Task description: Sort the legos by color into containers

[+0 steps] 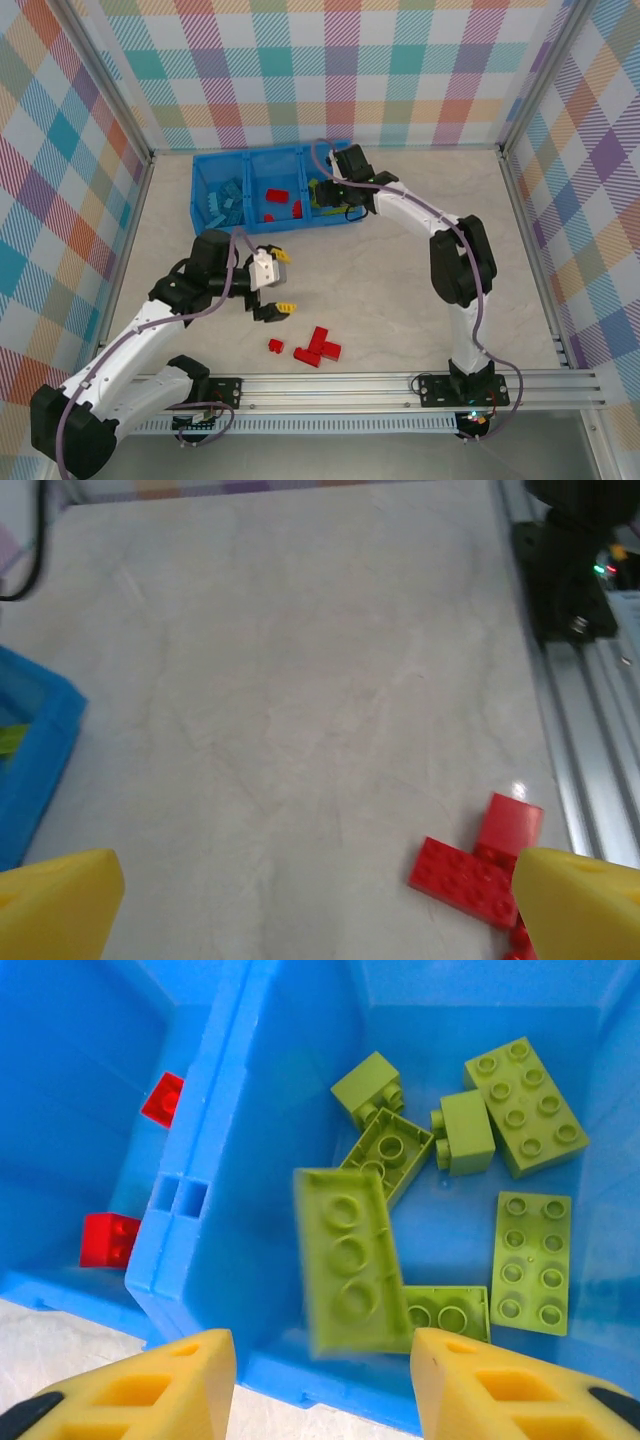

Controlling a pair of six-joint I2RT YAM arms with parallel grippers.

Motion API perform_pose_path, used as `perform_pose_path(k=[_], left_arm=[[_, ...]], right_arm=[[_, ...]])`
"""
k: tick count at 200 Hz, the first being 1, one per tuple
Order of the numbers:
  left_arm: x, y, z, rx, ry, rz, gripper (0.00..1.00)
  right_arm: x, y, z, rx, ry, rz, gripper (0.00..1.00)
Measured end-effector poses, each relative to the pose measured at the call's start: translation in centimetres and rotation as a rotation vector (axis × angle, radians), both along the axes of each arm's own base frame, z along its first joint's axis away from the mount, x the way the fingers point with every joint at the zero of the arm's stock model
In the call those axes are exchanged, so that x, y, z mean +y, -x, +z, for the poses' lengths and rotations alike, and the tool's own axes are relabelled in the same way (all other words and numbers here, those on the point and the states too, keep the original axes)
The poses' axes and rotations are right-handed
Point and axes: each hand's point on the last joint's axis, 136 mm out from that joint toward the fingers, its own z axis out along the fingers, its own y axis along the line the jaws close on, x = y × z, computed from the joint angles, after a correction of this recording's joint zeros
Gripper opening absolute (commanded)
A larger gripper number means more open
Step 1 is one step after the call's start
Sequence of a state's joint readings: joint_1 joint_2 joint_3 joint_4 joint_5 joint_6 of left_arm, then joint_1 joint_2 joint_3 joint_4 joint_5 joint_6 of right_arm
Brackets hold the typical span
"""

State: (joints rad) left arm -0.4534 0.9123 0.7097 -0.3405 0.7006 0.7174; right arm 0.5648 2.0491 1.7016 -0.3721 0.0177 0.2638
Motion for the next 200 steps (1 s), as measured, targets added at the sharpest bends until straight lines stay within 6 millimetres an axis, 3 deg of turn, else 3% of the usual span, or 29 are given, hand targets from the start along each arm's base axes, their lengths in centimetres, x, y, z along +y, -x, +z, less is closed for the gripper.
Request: perform_pose_path(k=[27, 57, 102, 114, 125, 140, 166, 200], left_arm=[[0.7, -3.0, 1.2, 0.098, 0.022, 0.215, 1.00], [1.2, -5.5, 3.1, 0.134, 0.044, 0.347, 1.00], [1.5, -7.8, 1.3, 0.355, 0.018, 0.523, 0.98], [0.9, -8.8, 1.5, 0.433, 0.011, 0.578, 0.98], [0.2, -9.3, 1.8, 0.487, 0.011, 0.630, 0.97], [-1.9, -7.9, 1.4, 0.545, -0.002, 0.656, 0.94], [-5.6, -3.0, -1.3, 0.683, -0.073, 0.689, 0.88], [-6.4, 1.6, -7.4, 0.811, -0.222, 0.837, 0.79]], right_arm=[[-0.1, 0.2, 0.7, -0.005, -0.005, 0.004, 0.54], [-1.0, 2.4, 4.0, -0.034, -0.041, 0.022, 0.63], [-5.3, 12.9, 12.1, -0.118, -0.180, 0.111, 0.90], [-6.5, 15.8, 13.4, -0.130, -0.210, 0.143, 0.99], [-7.5, 18.7, 13.7, -0.111, -0.236, 0.172, 1.00], [-8.6, 22.3, 12.9, -0.047, -0.253, 0.207, 1.00], [-10.1, 28.0, 9.9, 0.135, -0.275, 0.252, 1.00], [-11.9, 32.8, 7.4, 0.297, -0.283, 0.252, 1.00]])
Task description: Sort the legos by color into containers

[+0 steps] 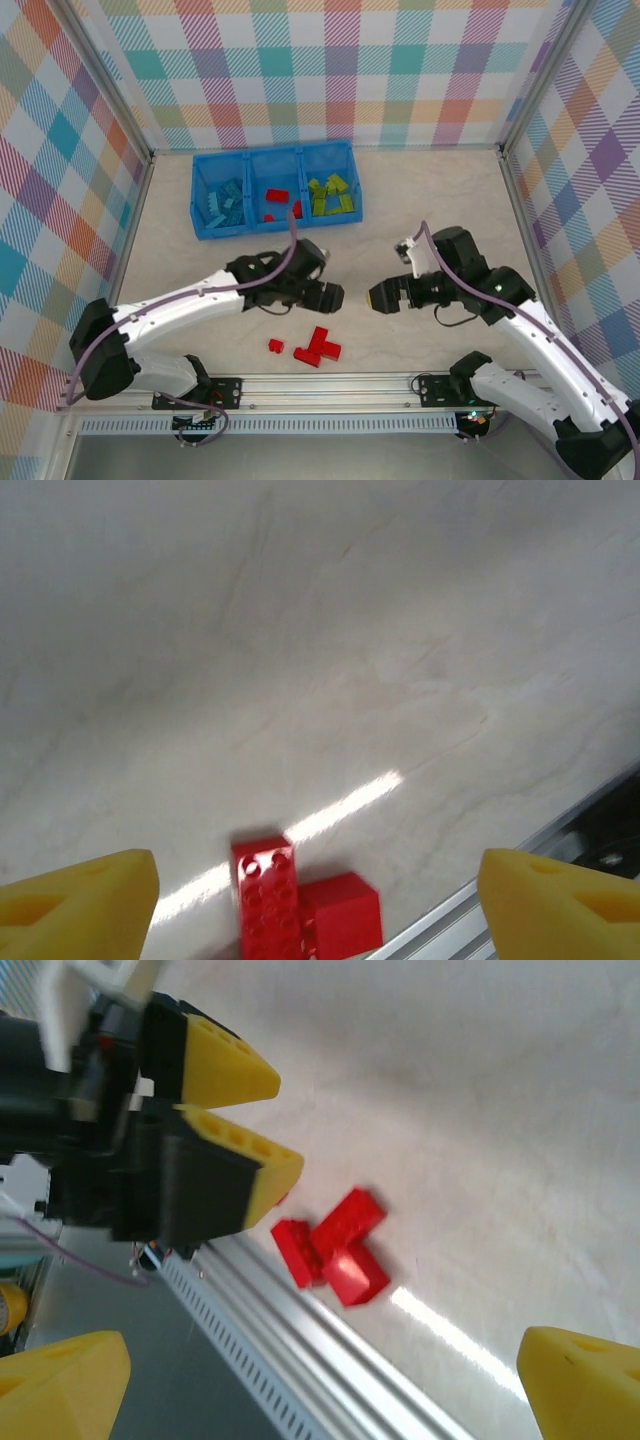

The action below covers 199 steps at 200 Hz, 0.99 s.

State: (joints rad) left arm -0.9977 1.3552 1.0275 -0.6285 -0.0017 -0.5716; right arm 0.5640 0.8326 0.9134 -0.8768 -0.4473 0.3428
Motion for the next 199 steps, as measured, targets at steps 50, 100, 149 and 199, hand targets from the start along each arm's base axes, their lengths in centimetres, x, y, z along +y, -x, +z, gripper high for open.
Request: perform_pose_path(k=[50, 100, 149, 199], left_arm=[[0.2, 2.2, -6.7, 0.150, -0.167, 0.120, 0.77], [0.3, 2.8, -10.6, 0.219, -0.255, 0.157, 0.69], [0.3, 3.3, -11.9, 0.243, -0.294, 0.141, 0.48], [0.5, 3.0, -11.7, 0.218, -0.314, 0.130, 0.24]], right_arm=[[-0.4, 1.1, -2.3, 0.113, 0.043, 0.001, 1.00], [-0.5, 1.4, -3.0, 0.135, 0.050, 0.003, 1.00], [-0.6, 1.7, -3.8, 0.168, 0.059, -0.014, 1.00], [-0.6, 1.7, -3.7, 0.172, 0.052, -0.025, 1.00]])
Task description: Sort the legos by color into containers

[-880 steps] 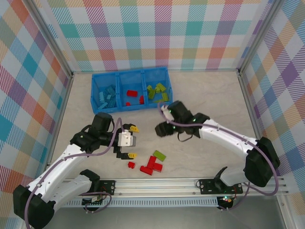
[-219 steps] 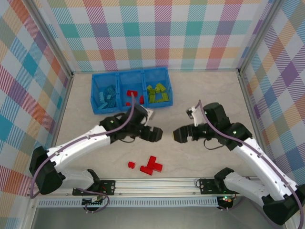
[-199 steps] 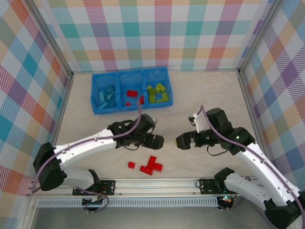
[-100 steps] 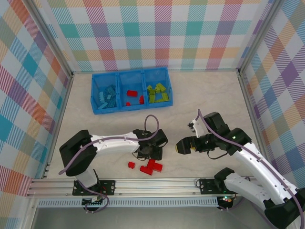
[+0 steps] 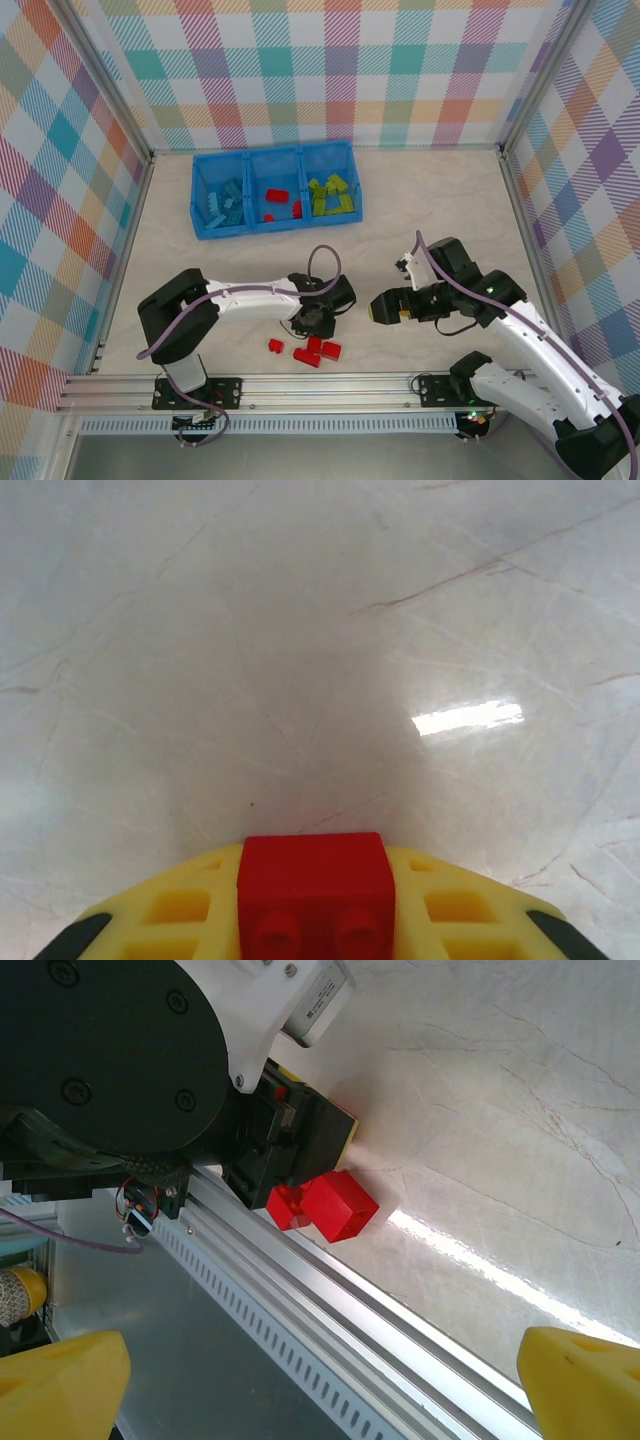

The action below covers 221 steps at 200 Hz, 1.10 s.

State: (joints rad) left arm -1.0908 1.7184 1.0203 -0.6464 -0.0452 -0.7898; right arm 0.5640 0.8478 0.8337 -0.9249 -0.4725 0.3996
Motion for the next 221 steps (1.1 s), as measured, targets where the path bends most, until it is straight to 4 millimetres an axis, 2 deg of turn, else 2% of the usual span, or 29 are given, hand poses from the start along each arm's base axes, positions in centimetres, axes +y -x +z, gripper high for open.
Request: perform_pose_path(k=[25, 37, 51, 73, 102, 121, 137, 153, 180, 199, 221], left_arm=[[-0.8, -0.9, 1.0, -0.029, 0.021, -0.007, 0.24], [-1.1, -2.0, 2.1, -0.063, 0.038, -0.011, 0.24], [-1.2, -4.2, 4.1, -0.124, 0.065, -0.001, 0.24], [0.8, -10.0, 8.7, -0.263, 0.107, 0.078, 0.24], [6.6, -18.7, 14.8, -0.466, 0.123, 0.247, 0.25], [10.3, -23.9, 17.4, -0.567, 0.089, 0.344, 0.25], [12.3, -28.2, 19.0, -0.643, 0.071, 0.406, 0.26], [13.6, -31.7, 18.9, -0.674, 0.059, 0.455, 0.28], [14.6, -36.6, 16.3, -0.660, 0.041, 0.497, 0.34], [14.7, -38.2, 14.6, -0.638, 0.026, 0.500, 0.44], [14.5, -38.9, 14.3, -0.632, 0.030, 0.490, 0.55]], right_arm=[[0.1, -0.1, 0.1, -0.001, -0.005, -0.008, 1.00], [0.1, -0.3, 0.3, -0.011, -0.012, -0.013, 1.00], [0.2, -0.6, 0.7, -0.030, -0.027, -0.025, 1.00], [0.3, -1.0, 1.5, -0.077, -0.050, -0.040, 1.00], [0.0, -1.5, 1.8, -0.109, -0.048, -0.062, 1.00], [0.0, -1.7, 2.1, -0.129, -0.052, -0.073, 1.00], [-0.1, -1.9, 2.4, -0.140, -0.055, -0.082, 1.00], [-0.2, -1.8, 2.6, -0.149, -0.061, -0.087, 1.00], [-0.5, -1.5, 3.3, -0.171, -0.074, -0.099, 1.00], [-0.9, -1.2, 3.7, -0.185, -0.085, -0.114, 1.00], [-1.2, -0.8, 4.1, -0.196, -0.096, -0.126, 1.00]])
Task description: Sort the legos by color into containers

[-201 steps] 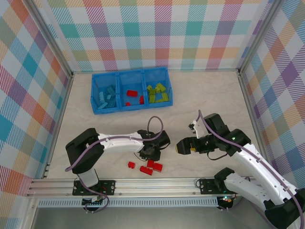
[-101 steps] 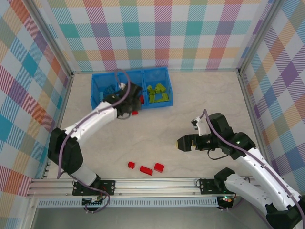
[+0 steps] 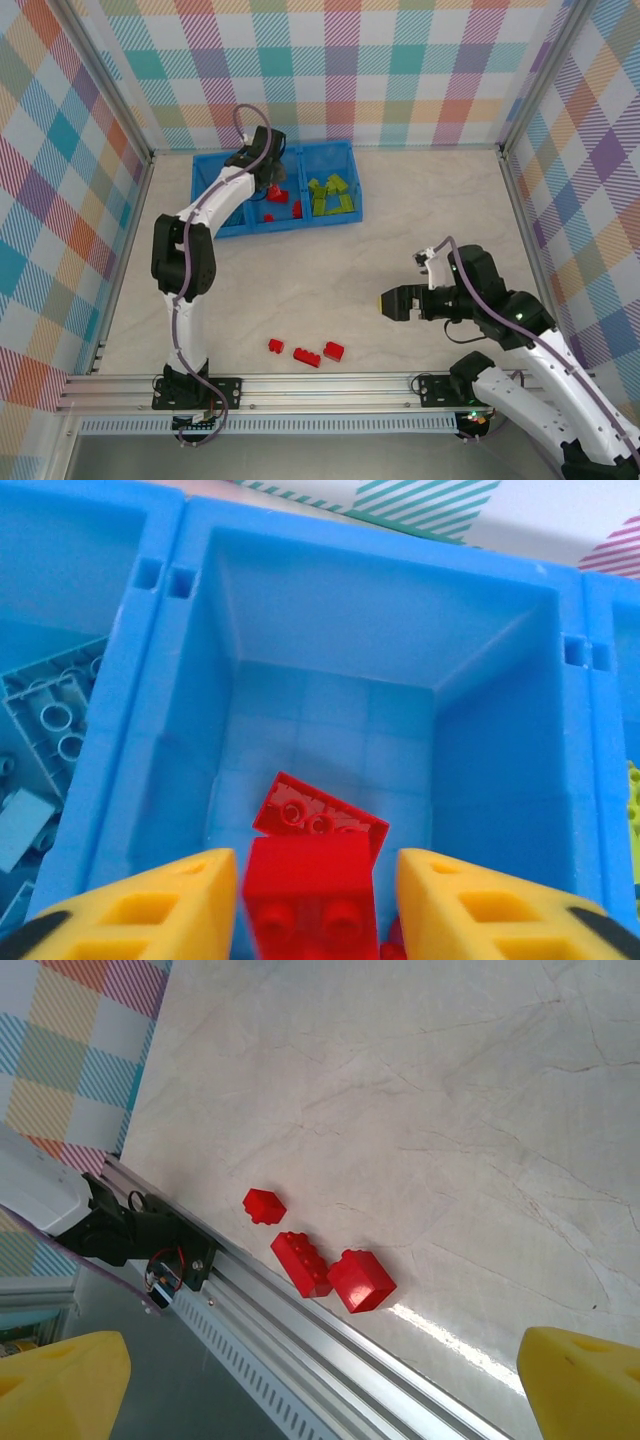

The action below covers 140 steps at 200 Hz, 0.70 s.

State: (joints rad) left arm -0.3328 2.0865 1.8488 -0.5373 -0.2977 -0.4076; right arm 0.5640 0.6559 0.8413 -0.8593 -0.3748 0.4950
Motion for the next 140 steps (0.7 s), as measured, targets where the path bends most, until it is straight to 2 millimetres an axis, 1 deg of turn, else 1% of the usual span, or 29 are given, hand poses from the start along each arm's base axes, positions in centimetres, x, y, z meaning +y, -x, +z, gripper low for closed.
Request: perform_pose_path(k=[18, 44, 52, 64, 78, 92, 95, 104, 113, 122, 128, 135, 140], left_arm=[[-0.3, 0.0, 0.4, -0.003, 0.018, -0.010, 0.57], [-0.8, 0.5, 0.9, 0.001, 0.051, -0.033, 0.57], [-0.9, 1.2, 1.3, 0.003, 0.070, -0.042, 0.57], [-1.4, 3.0, 2.4, 0.005, 0.106, -0.068, 0.58], [-2.0, 5.9, 4.5, -0.009, 0.160, -0.104, 0.59], [-3.2, 9.2, 7.0, -0.040, 0.208, -0.162, 0.59], [-3.7, 10.3, 7.8, -0.051, 0.216, -0.183, 0.59], [-5.2, 12.9, 9.2, -0.072, 0.232, -0.238, 0.59], [-7.4, 16.3, 10.4, -0.086, 0.247, -0.321, 0.60], [-9.3, 19.4, 11.0, -0.092, 0.254, -0.395, 0.60], [-10.7, 21.7, 11.0, -0.085, 0.259, -0.449, 0.60], [-12.1, 24.2, 10.5, -0.063, 0.266, -0.503, 0.60], [-12.9, 26.0, 9.7, -0.039, 0.268, -0.540, 0.60]], right_arm=[[0.0, 0.0, 0.1, 0.002, -0.005, -0.004, 1.00], [0.1, -0.1, -0.2, 0.020, 0.001, -0.009, 1.00], [0.2, -0.2, -0.4, 0.027, 0.006, -0.009, 1.00], [0.3, -0.4, -0.6, 0.035, 0.011, -0.009, 1.00], [0.3, -0.7, -0.7, 0.039, 0.017, -0.012, 1.00], [0.4, -1.1, -0.7, 0.031, 0.020, -0.019, 1.00], [0.4, -1.1, -0.7, 0.028, 0.020, -0.021, 1.00], [0.5, -1.4, -0.7, 0.021, 0.021, -0.025, 1.00], [0.5, -1.6, -0.8, 0.013, 0.021, -0.031, 1.00], [0.4, -1.8, -0.9, 0.011, 0.026, -0.038, 1.00], [0.3, -1.8, -1.1, 0.012, 0.031, -0.044, 1.00], [0.3, -1.9, -1.3, 0.013, 0.033, -0.050, 1.00], [0.2, -1.9, -1.3, 0.012, 0.035, -0.053, 1.00]])
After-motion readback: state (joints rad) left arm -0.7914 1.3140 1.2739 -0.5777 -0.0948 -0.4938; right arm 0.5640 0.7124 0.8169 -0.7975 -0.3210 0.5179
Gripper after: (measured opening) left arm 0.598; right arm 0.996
